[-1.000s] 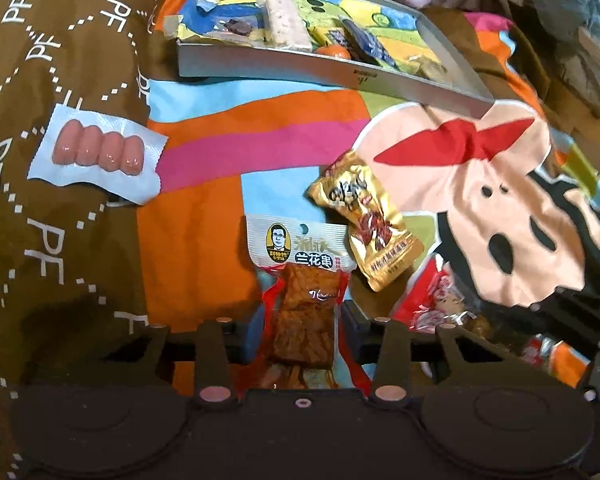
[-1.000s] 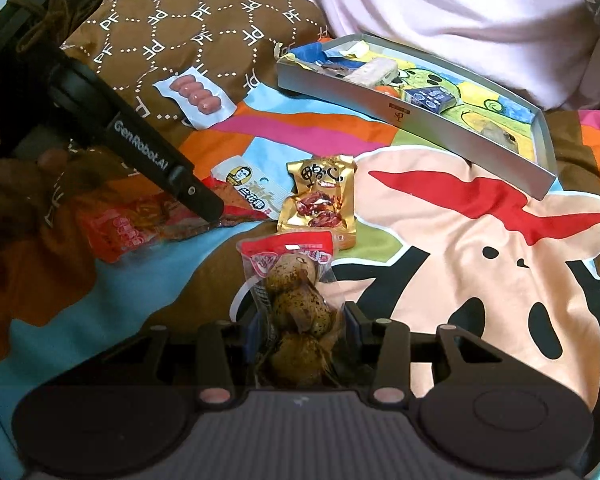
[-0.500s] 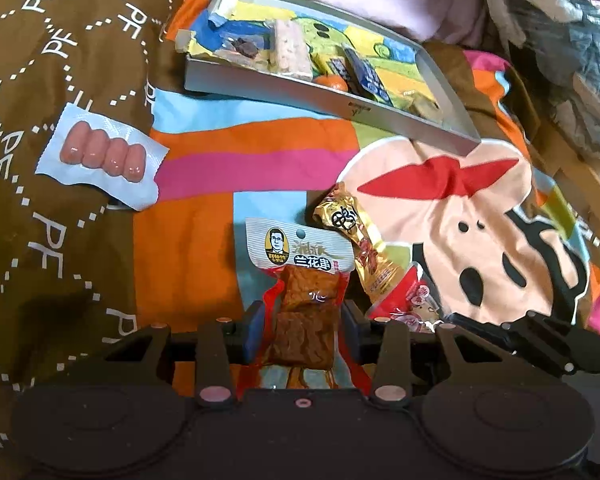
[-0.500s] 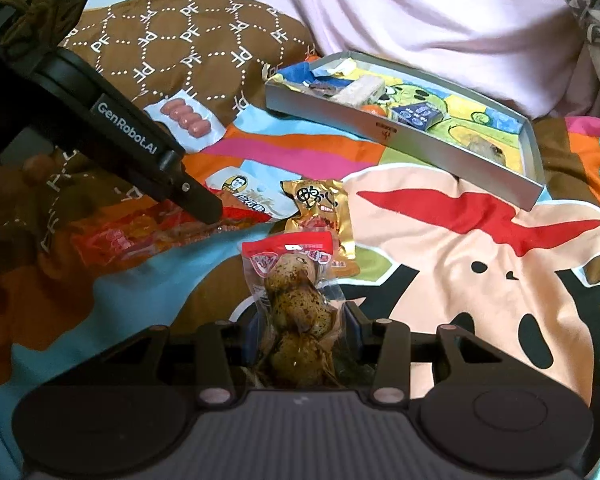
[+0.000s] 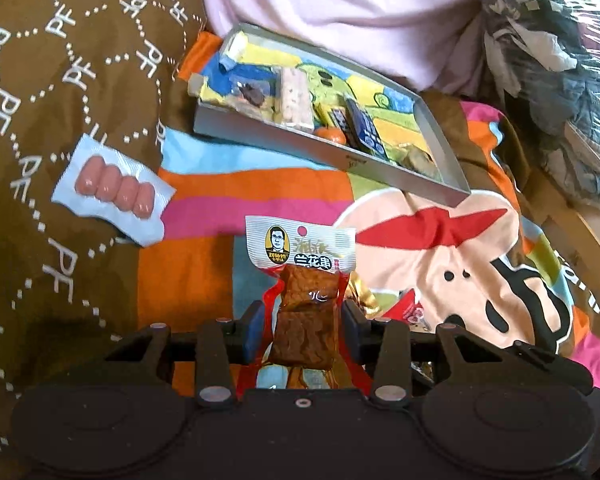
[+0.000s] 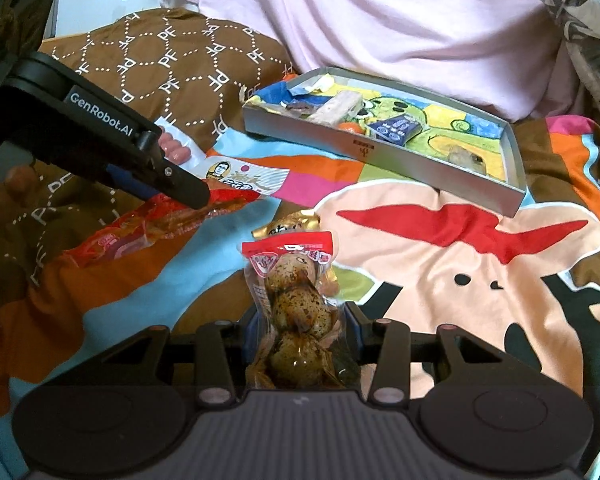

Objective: Organize snacks
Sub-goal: 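Lift both packs and carry them over the grey tray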

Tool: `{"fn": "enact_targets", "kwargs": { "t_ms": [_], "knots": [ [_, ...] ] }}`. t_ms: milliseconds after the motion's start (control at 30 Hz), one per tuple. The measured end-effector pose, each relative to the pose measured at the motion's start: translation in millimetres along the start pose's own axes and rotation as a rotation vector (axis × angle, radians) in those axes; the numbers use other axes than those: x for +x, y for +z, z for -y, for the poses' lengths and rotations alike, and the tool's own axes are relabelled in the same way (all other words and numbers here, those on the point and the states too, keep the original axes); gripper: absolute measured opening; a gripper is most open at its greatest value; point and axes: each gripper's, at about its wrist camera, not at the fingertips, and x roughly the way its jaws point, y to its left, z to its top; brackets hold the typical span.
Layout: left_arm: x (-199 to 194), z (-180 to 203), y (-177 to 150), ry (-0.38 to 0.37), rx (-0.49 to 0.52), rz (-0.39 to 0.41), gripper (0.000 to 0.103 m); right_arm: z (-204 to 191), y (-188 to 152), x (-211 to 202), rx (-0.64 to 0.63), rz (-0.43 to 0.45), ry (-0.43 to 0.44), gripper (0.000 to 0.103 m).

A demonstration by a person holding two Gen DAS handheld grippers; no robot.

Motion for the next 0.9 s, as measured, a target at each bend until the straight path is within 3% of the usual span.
{"fn": "enact_targets", "kwargs": {
  "t_ms": [267, 600, 900],
  "knots": [
    [7.0, 6.2, 42.4, 0.02, 0.0, 0.091, 0.044, 25.0, 32.2, 10.6, 0.035, 0.061, -0.015, 0.047],
    [58.4, 31.7, 147.3, 0.042, 0.062, 0.229, 0.045, 87.3, 109.9, 53.4, 0.038, 0.164, -0.098, 0.047],
    [122.7, 46.7, 206.3, 0.07, 0.104, 0.239, 0.046, 151.9, 165.8, 112.3, 0.246, 0.159, -0.139, 0.047]
  ]
}}
